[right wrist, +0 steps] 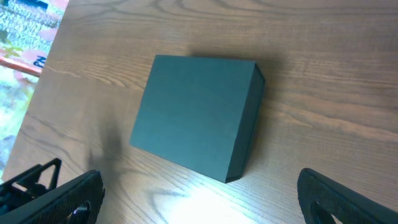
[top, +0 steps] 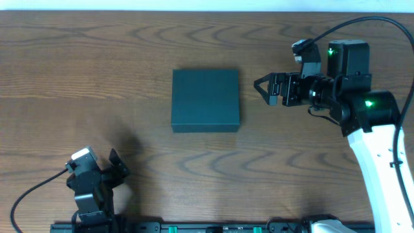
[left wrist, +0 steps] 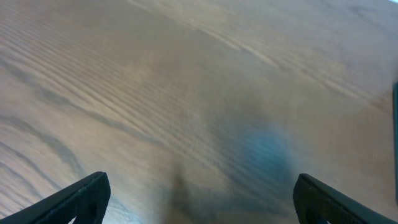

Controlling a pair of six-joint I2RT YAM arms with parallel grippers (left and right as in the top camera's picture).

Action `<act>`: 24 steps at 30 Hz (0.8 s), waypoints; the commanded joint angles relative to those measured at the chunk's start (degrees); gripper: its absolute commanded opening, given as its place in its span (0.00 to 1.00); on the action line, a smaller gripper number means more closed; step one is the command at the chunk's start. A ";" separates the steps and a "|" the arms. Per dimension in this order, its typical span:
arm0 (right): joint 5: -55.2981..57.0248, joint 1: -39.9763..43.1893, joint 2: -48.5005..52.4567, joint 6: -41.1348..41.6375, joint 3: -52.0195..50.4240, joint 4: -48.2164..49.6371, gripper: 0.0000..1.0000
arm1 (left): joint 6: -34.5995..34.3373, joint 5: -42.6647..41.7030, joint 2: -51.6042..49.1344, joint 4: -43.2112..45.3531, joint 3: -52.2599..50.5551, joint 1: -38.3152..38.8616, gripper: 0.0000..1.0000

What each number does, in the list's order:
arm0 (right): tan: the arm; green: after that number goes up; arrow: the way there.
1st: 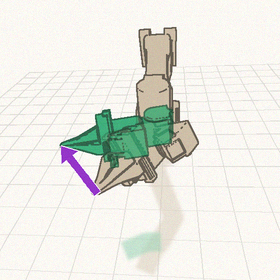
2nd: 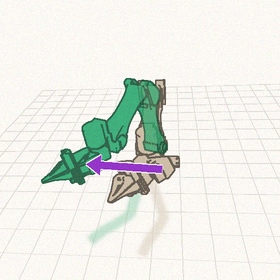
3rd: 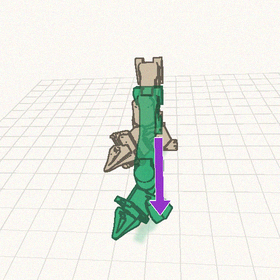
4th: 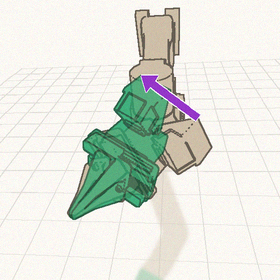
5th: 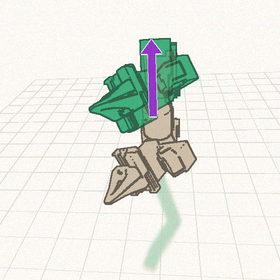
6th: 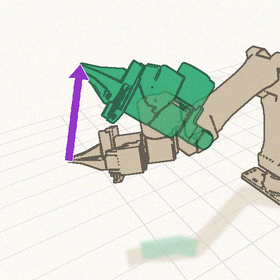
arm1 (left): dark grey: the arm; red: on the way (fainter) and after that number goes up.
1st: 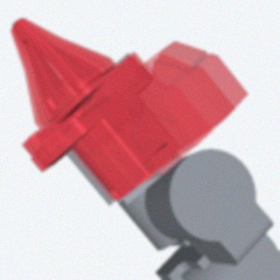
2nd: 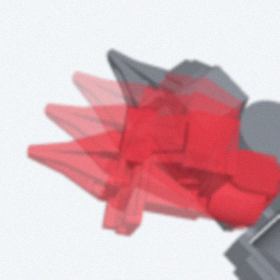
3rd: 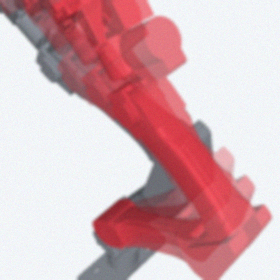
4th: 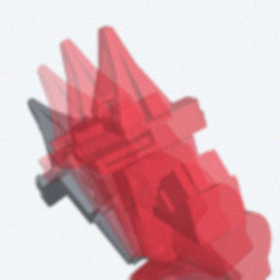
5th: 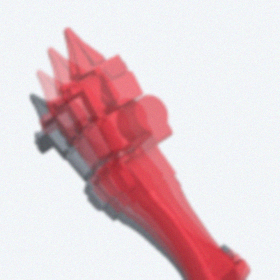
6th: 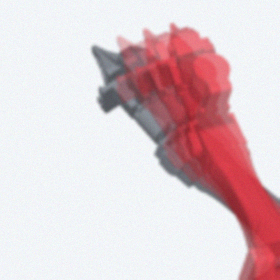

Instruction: Pack container

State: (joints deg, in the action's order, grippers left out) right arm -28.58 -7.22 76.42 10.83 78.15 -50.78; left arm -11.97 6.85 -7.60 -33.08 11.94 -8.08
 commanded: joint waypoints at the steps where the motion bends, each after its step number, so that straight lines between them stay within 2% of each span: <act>1: -0.09 -0.35 -0.66 -0.61 0.07 -0.02 0.99 | 0.17 -2.05 2.10 1.22 -2.80 0.52 0.95; 24: -0.09 -0.35 -0.66 -0.61 0.07 -0.02 0.99 | 1.68 -2.43 7.41 2.03 -3.58 2.23 0.95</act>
State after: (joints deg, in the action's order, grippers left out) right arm -28.60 -7.22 76.42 10.83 78.15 -50.78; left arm -11.53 4.64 -0.69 -31.11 9.17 -6.87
